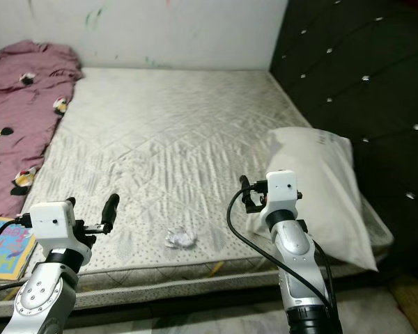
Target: Clean up the room
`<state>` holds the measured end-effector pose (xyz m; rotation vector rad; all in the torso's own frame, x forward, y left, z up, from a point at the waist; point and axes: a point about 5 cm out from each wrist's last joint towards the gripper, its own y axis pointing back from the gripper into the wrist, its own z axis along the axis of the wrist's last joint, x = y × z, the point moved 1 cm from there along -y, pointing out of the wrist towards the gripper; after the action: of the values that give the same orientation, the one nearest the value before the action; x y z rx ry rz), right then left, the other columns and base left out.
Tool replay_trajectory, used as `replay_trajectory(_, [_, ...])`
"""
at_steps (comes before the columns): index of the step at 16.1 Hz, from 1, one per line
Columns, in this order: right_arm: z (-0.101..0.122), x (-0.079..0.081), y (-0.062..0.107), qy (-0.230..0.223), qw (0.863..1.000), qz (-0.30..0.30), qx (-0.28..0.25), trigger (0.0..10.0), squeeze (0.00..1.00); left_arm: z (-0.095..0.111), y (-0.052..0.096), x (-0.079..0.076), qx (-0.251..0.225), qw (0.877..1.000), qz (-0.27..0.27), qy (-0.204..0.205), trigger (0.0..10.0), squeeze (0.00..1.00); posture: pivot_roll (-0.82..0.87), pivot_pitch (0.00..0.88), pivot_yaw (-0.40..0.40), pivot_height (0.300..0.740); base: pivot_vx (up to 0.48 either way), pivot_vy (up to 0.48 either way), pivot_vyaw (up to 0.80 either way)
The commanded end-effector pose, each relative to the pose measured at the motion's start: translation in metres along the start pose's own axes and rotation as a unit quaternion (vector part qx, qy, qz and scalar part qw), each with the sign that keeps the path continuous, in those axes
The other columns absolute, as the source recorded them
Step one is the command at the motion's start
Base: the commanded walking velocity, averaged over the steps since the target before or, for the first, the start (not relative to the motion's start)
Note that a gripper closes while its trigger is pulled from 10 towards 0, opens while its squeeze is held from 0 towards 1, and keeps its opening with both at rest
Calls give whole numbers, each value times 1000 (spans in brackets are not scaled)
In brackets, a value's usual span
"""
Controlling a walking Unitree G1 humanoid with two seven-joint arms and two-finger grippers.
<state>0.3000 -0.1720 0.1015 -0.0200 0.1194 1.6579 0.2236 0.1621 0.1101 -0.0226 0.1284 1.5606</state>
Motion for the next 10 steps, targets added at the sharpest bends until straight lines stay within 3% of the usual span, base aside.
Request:
replay_trajectory(1, [4, 0, -1, 3, 1000, 2, -6, 10000, 0, 3, 1, -1, -7, 1000, -1, -3, 10000, 0, 15, 0, -63, 740, 300, 0, 0])
replay_trajectory(6, [4, 0, -1, 4, 1000, 1, -6, 10000, 0, 2, 0, -3, -5, 1000, -5, 3, 10000, 0, 17, 0, -66, 740, 317, 0, 0])
replay_trajectory(10, [3, 0, -1, 3, 1000, 0, -4, 10000, 0, 1, 0, -2, -6, 1000, -1, 5, 10000, 0, 18, 0, -68, 740, 0, 0, 0])
